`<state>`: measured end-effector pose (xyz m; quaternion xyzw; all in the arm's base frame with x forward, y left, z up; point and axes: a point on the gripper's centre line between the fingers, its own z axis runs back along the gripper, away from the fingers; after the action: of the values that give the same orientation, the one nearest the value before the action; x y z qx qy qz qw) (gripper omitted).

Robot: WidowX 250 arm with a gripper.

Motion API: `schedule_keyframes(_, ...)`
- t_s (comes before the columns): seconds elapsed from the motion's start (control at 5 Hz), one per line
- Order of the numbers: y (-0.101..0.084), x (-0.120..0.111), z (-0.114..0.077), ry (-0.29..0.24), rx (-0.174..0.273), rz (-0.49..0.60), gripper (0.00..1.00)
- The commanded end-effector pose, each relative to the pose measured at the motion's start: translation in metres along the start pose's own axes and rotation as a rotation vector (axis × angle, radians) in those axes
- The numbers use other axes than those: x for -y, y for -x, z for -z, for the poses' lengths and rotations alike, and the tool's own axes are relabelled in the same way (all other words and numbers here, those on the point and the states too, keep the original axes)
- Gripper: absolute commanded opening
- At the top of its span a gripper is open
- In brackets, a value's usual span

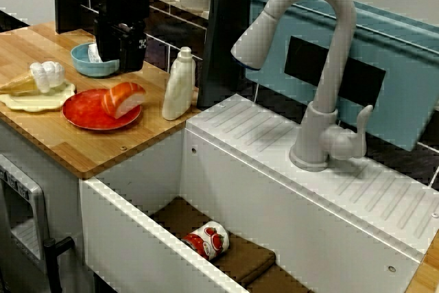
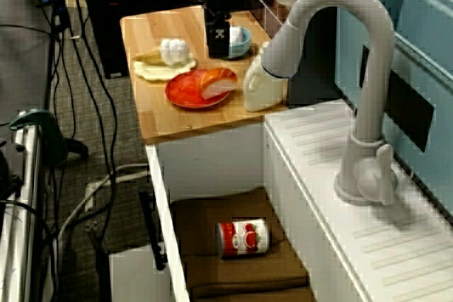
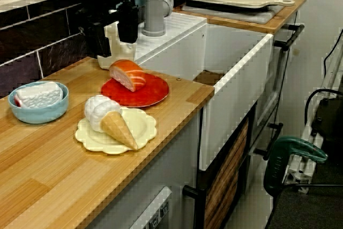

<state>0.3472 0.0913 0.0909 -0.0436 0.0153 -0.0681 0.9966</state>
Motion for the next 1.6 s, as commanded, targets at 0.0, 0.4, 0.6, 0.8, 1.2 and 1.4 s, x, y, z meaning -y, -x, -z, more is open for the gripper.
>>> schedule_keyframes(0.0,0.001,0.013,-0.029,-0.042,0.139,-0.104,1.00)
schedule_keyframes(0.4,0.007,0.041,-0.043,-0.067,0.161,-0.116,1.00)
schedule_keyframes(0.6,0.014,0.055,-0.046,-0.067,0.174,-0.180,1.00)
schedule_keyframes(0.8,0.015,0.067,-0.051,-0.071,0.186,-0.235,1.00)
schedule_keyframes(1.2,0.009,0.074,-0.059,-0.072,0.245,-0.287,1.00)
schedule_keyframes(1.4,-0.001,0.071,-0.056,-0.082,0.266,-0.311,1.00)
